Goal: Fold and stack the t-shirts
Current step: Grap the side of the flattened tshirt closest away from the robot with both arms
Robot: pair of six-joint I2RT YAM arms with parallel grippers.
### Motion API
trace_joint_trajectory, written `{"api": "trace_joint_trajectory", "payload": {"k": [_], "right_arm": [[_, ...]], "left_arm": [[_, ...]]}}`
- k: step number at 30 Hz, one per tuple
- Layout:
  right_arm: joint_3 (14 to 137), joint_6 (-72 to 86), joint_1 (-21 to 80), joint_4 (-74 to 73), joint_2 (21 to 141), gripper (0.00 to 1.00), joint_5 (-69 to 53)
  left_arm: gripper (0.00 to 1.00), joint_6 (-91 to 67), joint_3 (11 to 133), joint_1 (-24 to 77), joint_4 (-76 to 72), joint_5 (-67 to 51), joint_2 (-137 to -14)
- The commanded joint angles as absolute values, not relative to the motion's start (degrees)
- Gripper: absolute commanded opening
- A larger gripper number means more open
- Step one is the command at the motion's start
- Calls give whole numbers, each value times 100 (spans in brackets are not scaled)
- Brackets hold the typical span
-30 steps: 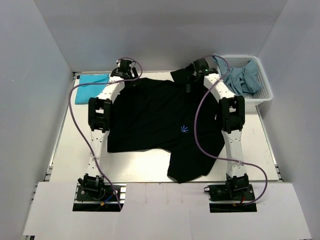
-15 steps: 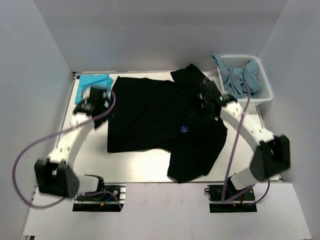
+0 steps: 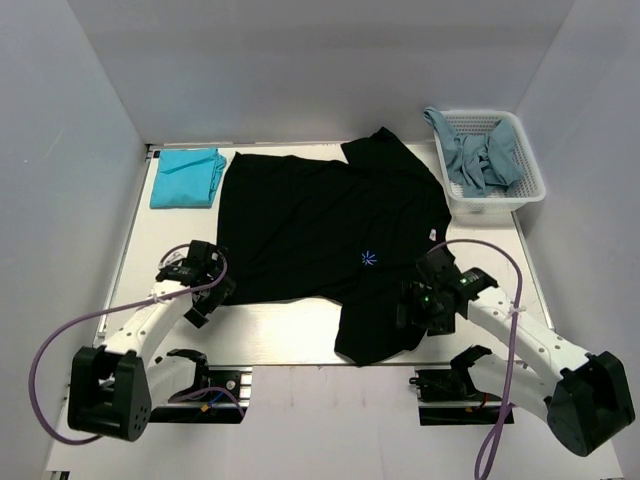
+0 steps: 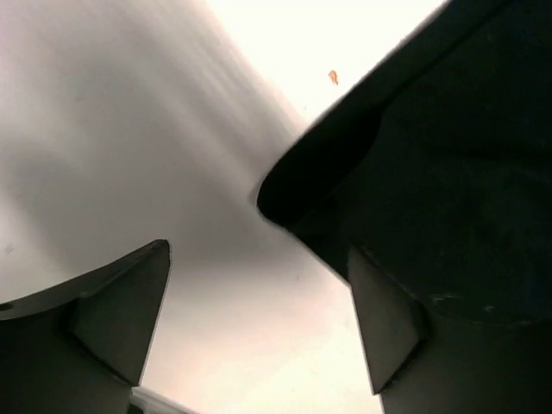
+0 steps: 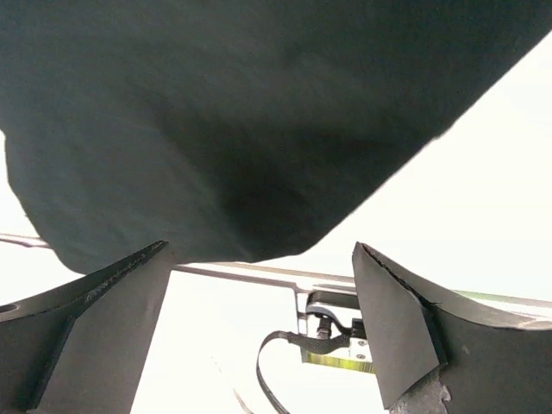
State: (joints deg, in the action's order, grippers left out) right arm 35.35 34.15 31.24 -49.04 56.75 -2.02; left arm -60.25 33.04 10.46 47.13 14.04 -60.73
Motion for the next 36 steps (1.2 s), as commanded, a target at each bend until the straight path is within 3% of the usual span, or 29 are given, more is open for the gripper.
{"api": "trace_joint_trajectory", "payload": {"k": [1, 5, 9, 11, 12, 14, 15, 16, 17, 23, 27, 36], "right_arm": [[3235, 3840, 3190, -4545, 5607, 90, -360], [2962, 3937, 3261, -4088, 5747, 90, -483], [2787, 3999, 3331, -3877, 6099, 90, -545], [2690, 4016, 3392, -3631, 6178, 89, -589], [2663, 4017, 3384, -3473, 6301, 86, -624], [2724, 3990, 3375, -3419, 6485, 69, -694], [2759, 3973, 3375, -3480, 6582, 56, -712], [2873, 3973, 3366, -3550, 6627, 40, -729], [2909, 3981, 3375, -3873, 6618, 0, -825], [3375, 4552, 3322, -5587, 5898, 0, -878], [3375, 4807, 3287, -5739, 5581, 0, -1274], [3357, 5036, 3173, -5854, 5432, 0, -1274]], "left_arm": [[91, -6179, 3112, 1037, 3939, 1591, -6275], [81, -6127, 2848, 1037, 3245, 1372, -6486], [54, -6126, 2716, 1037, 2954, 1170, -6758], [45, -6056, 2664, 1037, 2839, 1107, -6838], [33, -6003, 2663, 1037, 2769, 1038, -6890], [16, -6003, 2663, 1037, 2821, 1037, -6952], [0, -6003, 2663, 1037, 2908, 985, -6952], [0, -6003, 2715, 1037, 2970, 984, -6952], [0, -6003, 2716, 1037, 3023, 984, -6952], [0, -6635, 3120, 1037, 4787, 1493, -6470], [0, -7249, 3234, 1037, 5999, 1898, -6012], [0, -7359, 3516, 984, 6057, 2066, -6125]]}}
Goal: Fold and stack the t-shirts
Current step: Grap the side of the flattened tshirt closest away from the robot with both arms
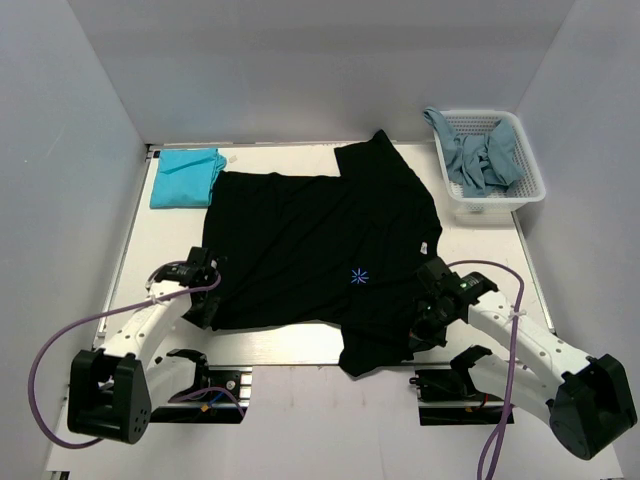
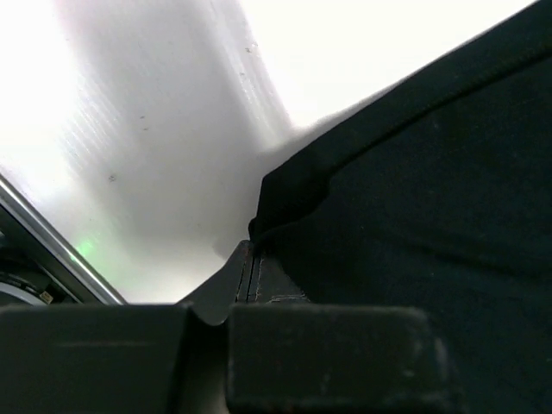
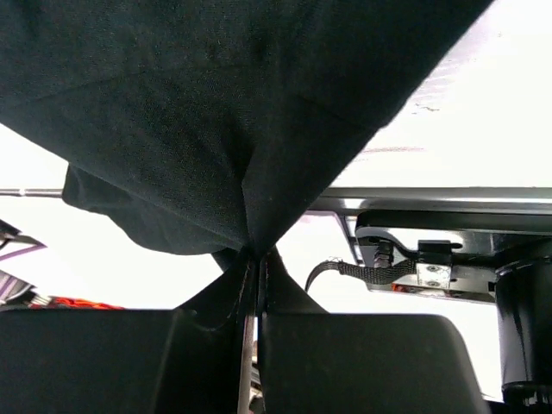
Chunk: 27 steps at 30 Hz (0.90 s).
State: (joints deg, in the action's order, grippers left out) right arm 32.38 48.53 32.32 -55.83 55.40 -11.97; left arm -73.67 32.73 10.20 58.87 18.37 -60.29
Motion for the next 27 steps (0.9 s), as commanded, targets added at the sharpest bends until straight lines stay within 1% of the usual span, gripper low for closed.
{"api": "trace_joint_trajectory", "payload": {"k": [1, 5, 8, 11, 14, 18, 22, 25, 27], "right_arm": [[3401, 4967, 3182, -5854, 5440, 0, -1214], [3691, 4799, 3164, -5889, 5633, 0, -906], [4208, 4598, 3068, -6117, 5879, 0, -608], [4245, 4640, 2858, -6495, 5933, 0, -449], [4201, 4527, 2664, -6460, 5810, 0, -640], [4236, 4264, 2479, -6634, 5985, 0, -782], [4561, 4105, 2321, -7074, 6012, 0, -467], [4623, 3929, 2136, -7269, 6012, 0, -325], [4702, 3876, 2014, -7391, 6055, 0, -220]], "left_arm": [[0, -7278, 3620, 984, 5986, 1926, -6204], [0, -6987, 3928, 1037, 5984, 1872, -6205], [0, -6926, 4130, 984, 6283, 2450, -6091], [0, -7162, 4263, 984, 6800, 2715, -6152], [0, -7286, 4263, 932, 6855, 2550, -6327], [0, -7286, 4201, 932, 6986, 2277, -6459], [0, -7339, 4385, 932, 7146, 2153, -6460], [0, -7339, 4438, 932, 7294, 2258, -6460], [0, -7400, 4561, 932, 7478, 2399, -6678]]}}
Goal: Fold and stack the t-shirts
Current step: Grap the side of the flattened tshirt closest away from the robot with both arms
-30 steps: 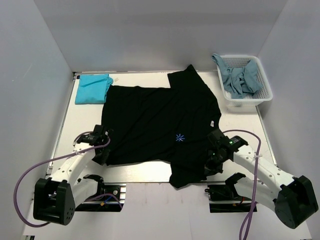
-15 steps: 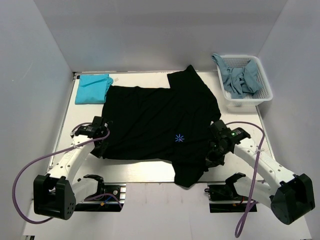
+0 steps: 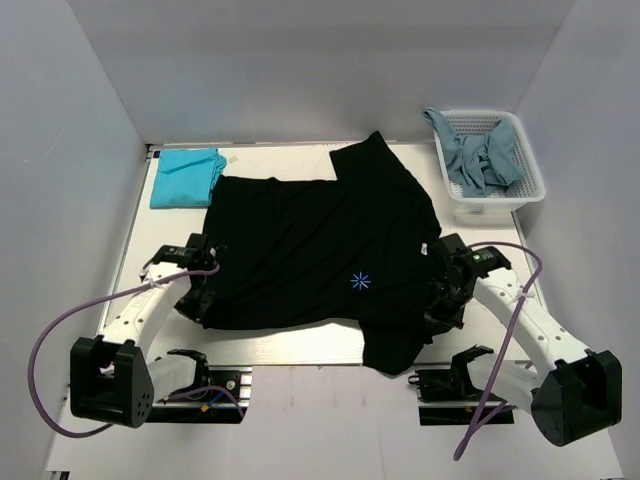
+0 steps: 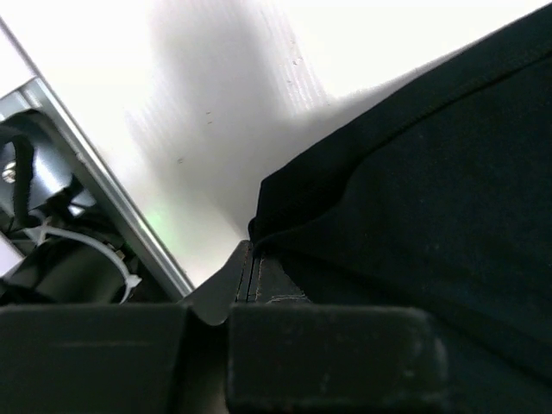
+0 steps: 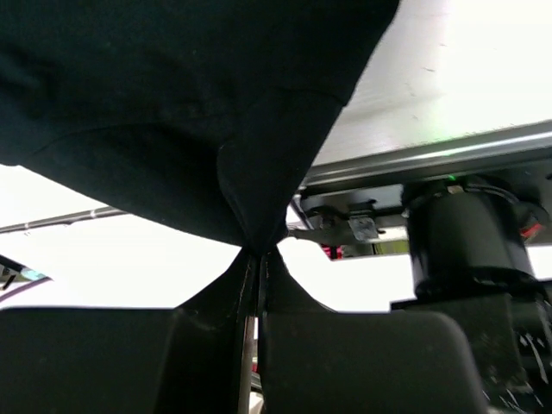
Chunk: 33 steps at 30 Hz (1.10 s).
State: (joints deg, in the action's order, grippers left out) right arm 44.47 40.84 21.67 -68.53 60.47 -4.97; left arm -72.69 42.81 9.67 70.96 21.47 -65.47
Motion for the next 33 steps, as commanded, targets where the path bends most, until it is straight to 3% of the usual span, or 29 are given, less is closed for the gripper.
{"api": "trace_joint_trajectory", "payload": {"k": [1, 9, 15, 24, 29, 33], "right_arm": [[4737, 3867, 1960, -7470, 6056, 0, -176], [5078, 3420, 1486, -6830, 6213, 0, -835], [5687, 2883, 1196, -6812, 6750, 0, -500], [5211, 2839, 958, -7266, 6355, 0, -853], [5335, 2935, 791, -7497, 5986, 0, -957], [5238, 2839, 694, -7323, 6291, 0, -1089]], "left_arm": [[0, -7461, 4562, 932, 7479, 2399, -6741], [0, -7200, 5166, 879, 7567, 2355, -6716], [0, -7067, 5958, 879, 7682, 2858, -6565], [0, -7042, 5388, 879, 8086, 2181, -6320], [0, -6979, 4941, 879, 8086, 1074, -5713], [0, -7021, 4807, 879, 8086, 1150, -5914]]}}
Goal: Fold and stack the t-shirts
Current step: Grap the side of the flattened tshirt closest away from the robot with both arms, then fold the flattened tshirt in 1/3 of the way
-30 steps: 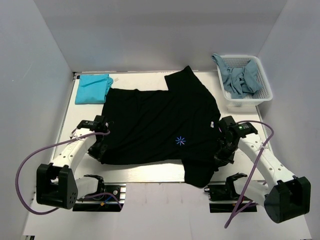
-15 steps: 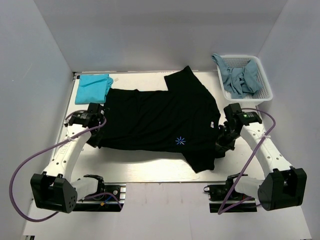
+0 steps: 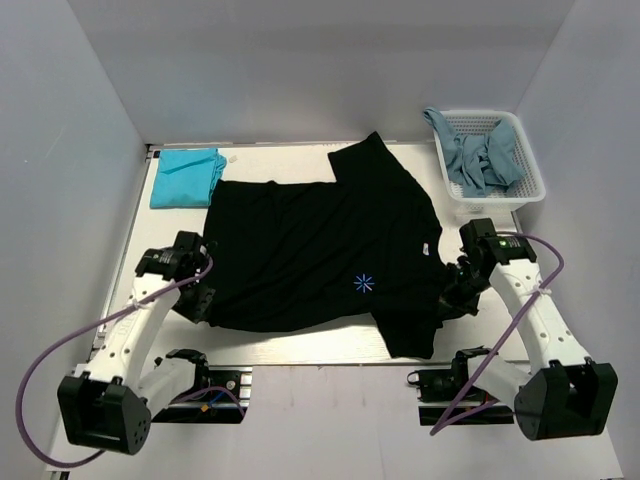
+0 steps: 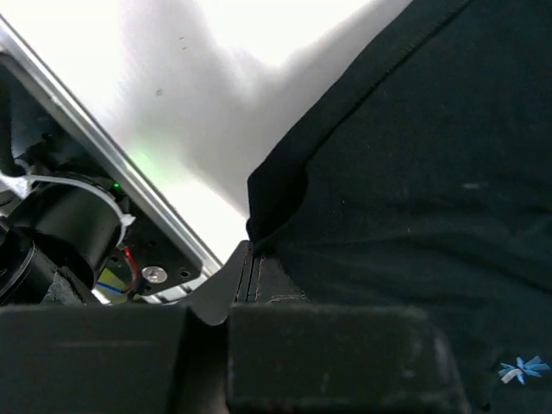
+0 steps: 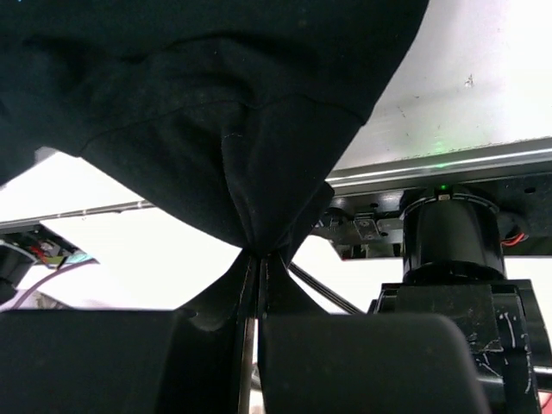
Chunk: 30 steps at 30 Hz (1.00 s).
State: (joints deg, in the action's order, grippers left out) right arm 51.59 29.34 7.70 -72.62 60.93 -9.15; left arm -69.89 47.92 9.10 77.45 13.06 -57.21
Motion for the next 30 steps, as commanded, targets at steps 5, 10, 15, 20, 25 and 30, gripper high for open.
{"api": "trace_joint_trajectory", "payload": {"k": [5, 10, 15, 20, 25, 30], "right_arm": [[6149, 2593, 537, -6891, 7038, 0, -1047], [6995, 2312, 334, -6478, 8048, 0, -1273], [8049, 2127, 193, -6161, 8885, 0, -1565], [9008, 1943, 106, -5828, 9859, 0, -1442], [9579, 1872, 70, -5441, 10624, 0, -1591], [9677, 1653, 70, -4442, 11117, 0, -1609]], "left_arm": [[0, -7075, 5789, 879, 7980, 1740, -7063], [0, -7022, 6477, 721, 7481, 2004, -7742], [0, -6882, 6828, 519, 6980, 2118, -8383], [0, -6514, 7443, 334, 6294, 1794, -9454], [0, -6285, 8375, 211, 6187, 1740, -10501], [6, -6152, 9289, 88, 6144, 1477, -11416]]}}
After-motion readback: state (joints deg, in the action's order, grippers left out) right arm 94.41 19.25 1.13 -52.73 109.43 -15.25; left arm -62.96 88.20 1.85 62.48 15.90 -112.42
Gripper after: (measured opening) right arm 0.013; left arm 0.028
